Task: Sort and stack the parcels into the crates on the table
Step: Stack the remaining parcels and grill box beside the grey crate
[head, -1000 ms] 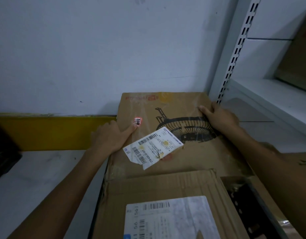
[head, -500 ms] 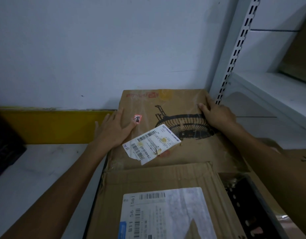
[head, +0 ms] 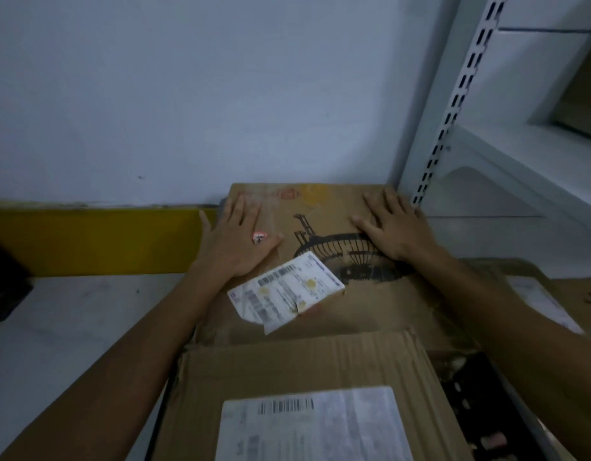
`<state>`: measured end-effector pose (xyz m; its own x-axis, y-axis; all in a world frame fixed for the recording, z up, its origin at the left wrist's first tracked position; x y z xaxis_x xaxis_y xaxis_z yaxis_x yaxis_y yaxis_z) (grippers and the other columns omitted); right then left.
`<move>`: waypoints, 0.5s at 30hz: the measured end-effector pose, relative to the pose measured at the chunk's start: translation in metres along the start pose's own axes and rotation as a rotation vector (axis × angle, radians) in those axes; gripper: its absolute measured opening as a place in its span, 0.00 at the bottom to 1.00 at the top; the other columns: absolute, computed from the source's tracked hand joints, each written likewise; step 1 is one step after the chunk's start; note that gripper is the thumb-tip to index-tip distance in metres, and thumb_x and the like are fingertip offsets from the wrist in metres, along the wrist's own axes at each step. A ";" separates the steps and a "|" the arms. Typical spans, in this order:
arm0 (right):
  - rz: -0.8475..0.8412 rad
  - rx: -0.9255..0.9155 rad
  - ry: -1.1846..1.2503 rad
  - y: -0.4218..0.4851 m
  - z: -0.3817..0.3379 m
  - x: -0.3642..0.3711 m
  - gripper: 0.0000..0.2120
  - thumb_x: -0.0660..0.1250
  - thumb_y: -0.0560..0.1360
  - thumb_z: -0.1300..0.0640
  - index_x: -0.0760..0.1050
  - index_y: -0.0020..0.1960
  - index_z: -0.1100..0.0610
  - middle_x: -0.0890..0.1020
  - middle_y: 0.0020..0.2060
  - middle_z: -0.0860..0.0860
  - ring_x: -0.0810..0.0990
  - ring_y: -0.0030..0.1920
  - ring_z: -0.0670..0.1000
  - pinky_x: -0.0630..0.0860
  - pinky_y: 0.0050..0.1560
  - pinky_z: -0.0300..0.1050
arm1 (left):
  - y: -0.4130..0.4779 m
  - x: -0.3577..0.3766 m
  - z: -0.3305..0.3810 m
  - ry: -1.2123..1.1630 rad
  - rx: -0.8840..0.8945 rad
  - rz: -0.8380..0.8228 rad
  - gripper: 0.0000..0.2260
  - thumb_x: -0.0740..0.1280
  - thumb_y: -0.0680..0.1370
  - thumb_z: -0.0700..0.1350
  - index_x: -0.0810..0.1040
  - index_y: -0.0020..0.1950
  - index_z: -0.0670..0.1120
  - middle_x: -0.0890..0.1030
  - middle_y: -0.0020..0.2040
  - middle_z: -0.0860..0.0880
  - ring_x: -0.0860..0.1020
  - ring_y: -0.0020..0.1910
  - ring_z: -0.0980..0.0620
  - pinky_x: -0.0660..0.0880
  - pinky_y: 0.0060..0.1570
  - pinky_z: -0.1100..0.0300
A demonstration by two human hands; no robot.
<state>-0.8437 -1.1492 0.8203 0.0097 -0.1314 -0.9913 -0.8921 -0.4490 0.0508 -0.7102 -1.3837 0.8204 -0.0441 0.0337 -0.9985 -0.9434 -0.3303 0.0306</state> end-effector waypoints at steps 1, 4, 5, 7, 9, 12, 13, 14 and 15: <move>0.000 0.002 -0.001 0.002 0.000 0.002 0.33 0.44 0.76 0.31 0.44 0.77 0.43 0.44 0.78 0.53 0.46 0.77 0.57 0.46 0.75 0.61 | 0.002 0.001 0.000 -0.002 -0.010 -0.007 0.37 0.45 0.74 0.70 0.41 0.77 0.52 0.39 0.78 0.50 0.39 0.76 0.50 0.39 0.71 0.36; -0.004 -0.001 0.017 0.008 0.000 -0.002 0.33 0.44 0.76 0.31 0.45 0.77 0.43 0.44 0.78 0.53 0.46 0.77 0.57 0.47 0.74 0.61 | 0.007 -0.001 -0.002 -0.021 -0.014 -0.004 0.37 0.45 0.74 0.70 0.42 0.77 0.52 0.40 0.78 0.50 0.40 0.76 0.50 0.39 0.71 0.37; -0.022 0.003 0.021 0.006 -0.001 -0.001 0.33 0.44 0.76 0.31 0.45 0.77 0.43 0.43 0.78 0.52 0.46 0.77 0.57 0.47 0.74 0.61 | 0.005 -0.001 -0.002 -0.026 -0.015 -0.010 0.37 0.45 0.74 0.70 0.42 0.77 0.52 0.41 0.78 0.50 0.40 0.76 0.50 0.39 0.71 0.37; -0.028 0.009 0.033 0.005 -0.002 0.000 0.34 0.44 0.75 0.31 0.44 0.77 0.43 0.43 0.78 0.52 0.45 0.77 0.58 0.48 0.74 0.61 | 0.004 0.001 -0.002 -0.035 -0.021 0.004 0.37 0.45 0.74 0.70 0.42 0.77 0.53 0.40 0.78 0.50 0.40 0.76 0.50 0.40 0.72 0.37; -0.011 0.009 0.027 0.003 -0.001 -0.001 0.34 0.44 0.75 0.31 0.44 0.77 0.43 0.43 0.78 0.52 0.45 0.77 0.58 0.48 0.75 0.60 | 0.002 0.001 -0.001 -0.035 -0.025 0.006 0.36 0.46 0.75 0.69 0.42 0.77 0.53 0.40 0.78 0.50 0.39 0.76 0.51 0.40 0.72 0.38; 0.009 0.001 0.010 0.006 -0.001 0.001 0.34 0.44 0.75 0.31 0.44 0.77 0.43 0.43 0.77 0.53 0.45 0.77 0.58 0.48 0.75 0.60 | 0.004 0.004 -0.002 -0.031 -0.030 0.015 0.36 0.46 0.75 0.68 0.41 0.77 0.53 0.39 0.77 0.50 0.38 0.76 0.51 0.40 0.71 0.37; 0.003 0.001 0.009 0.007 0.000 0.003 0.34 0.44 0.75 0.31 0.44 0.77 0.44 0.43 0.77 0.53 0.45 0.77 0.58 0.48 0.74 0.60 | 0.004 0.005 -0.002 -0.038 -0.032 0.008 0.36 0.46 0.75 0.68 0.41 0.77 0.53 0.39 0.77 0.50 0.38 0.76 0.51 0.40 0.71 0.37; -0.011 0.004 0.008 0.007 0.000 0.006 0.34 0.44 0.75 0.31 0.44 0.77 0.44 0.43 0.77 0.53 0.45 0.77 0.58 0.48 0.74 0.60 | 0.004 0.006 -0.002 -0.048 -0.032 -0.002 0.36 0.47 0.75 0.68 0.41 0.77 0.52 0.39 0.77 0.50 0.38 0.76 0.51 0.40 0.71 0.38; -0.026 0.007 0.012 0.006 0.001 0.008 0.34 0.44 0.76 0.31 0.44 0.77 0.43 0.42 0.77 0.53 0.44 0.77 0.58 0.47 0.74 0.61 | 0.003 0.007 -0.001 -0.063 -0.030 -0.009 0.36 0.47 0.75 0.68 0.42 0.77 0.52 0.39 0.78 0.50 0.38 0.76 0.51 0.41 0.72 0.38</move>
<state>-0.8496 -1.1526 0.8127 0.0383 -0.1301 -0.9908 -0.8947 -0.4460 0.0239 -0.7131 -1.3857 0.8133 -0.0572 0.0954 -0.9938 -0.9336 -0.3579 0.0193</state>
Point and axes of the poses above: each hand's wrist, its own y-axis towards the middle knuckle, its own x-axis out of the palm, z = x × y, the point moved 5 cm from there along y, towards the middle knuckle
